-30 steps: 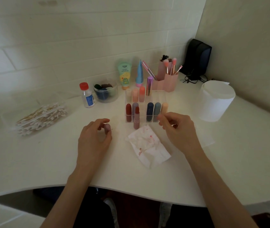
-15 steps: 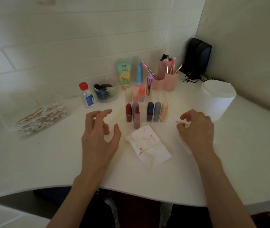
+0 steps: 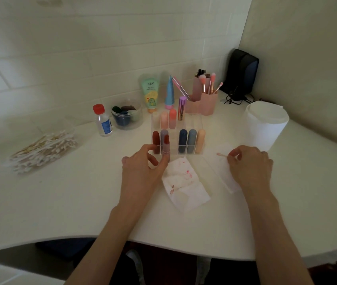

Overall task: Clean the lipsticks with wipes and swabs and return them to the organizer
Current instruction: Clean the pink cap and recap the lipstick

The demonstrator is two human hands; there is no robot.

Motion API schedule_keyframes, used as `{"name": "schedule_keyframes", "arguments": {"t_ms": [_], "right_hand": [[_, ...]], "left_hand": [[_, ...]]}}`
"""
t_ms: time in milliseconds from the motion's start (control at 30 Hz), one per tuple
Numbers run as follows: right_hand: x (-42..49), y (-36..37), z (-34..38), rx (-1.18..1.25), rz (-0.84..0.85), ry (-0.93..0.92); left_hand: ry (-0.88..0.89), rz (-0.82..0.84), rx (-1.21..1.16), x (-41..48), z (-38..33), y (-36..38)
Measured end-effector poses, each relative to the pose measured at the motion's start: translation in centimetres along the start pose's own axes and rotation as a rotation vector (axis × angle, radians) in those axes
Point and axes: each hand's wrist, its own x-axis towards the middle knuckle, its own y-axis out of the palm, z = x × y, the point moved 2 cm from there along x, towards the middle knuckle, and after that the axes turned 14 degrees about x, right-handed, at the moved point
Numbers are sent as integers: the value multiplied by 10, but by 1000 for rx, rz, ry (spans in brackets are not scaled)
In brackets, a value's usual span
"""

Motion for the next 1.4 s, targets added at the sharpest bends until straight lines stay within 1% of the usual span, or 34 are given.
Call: {"name": "schedule_keyframes", "arguments": {"t_ms": [100,233,300,367,400,467,533,567,633,700,800,900,1000,1133,1400], "right_hand": [[1,1,-1,31,-1,16],[2,2,-3,25,11,31],[2,3,-4,17,5,16],[2,4,-4,41,-26,-30],[3,4,-4,99,-44,-62],[5,0,0,371,-28,-104],[5,-4,13,712,118,-132],[3,-6,22,845,206,-186],[-7,-10,40,1029,337,-323],[-16,-11,52,1132,416,-404],[-25,-5,61,1173,504,-398],[-28,2,64,1162,536,-388],[-32,6,66,1135,509,-435],[-34,8,67,1102,452,-437],[-34,11,66,1017,388,-450]], "left_hand": [[11,-47,17,3,-3,2],[19,-23,67,5,-9,3],[35,-27,49,5,-9,4],[58,-66,-1,4,-6,4],[68,-99,-30,3,-5,3],[75,-174,-101,2,-3,-1],[73,-210,-182,1,-3,-6],[67,-197,-243,1,-3,-7],[39,-144,-401,2,-3,-6],[35,-115,-527,0,-3,-6],[70,-50,-631,-3,-4,-8],[88,19,-668,-4,-2,-8],[106,54,-682,-6,-3,-7],[137,83,-652,-7,-5,-5],[183,75,-651,-8,-3,-4]]}}
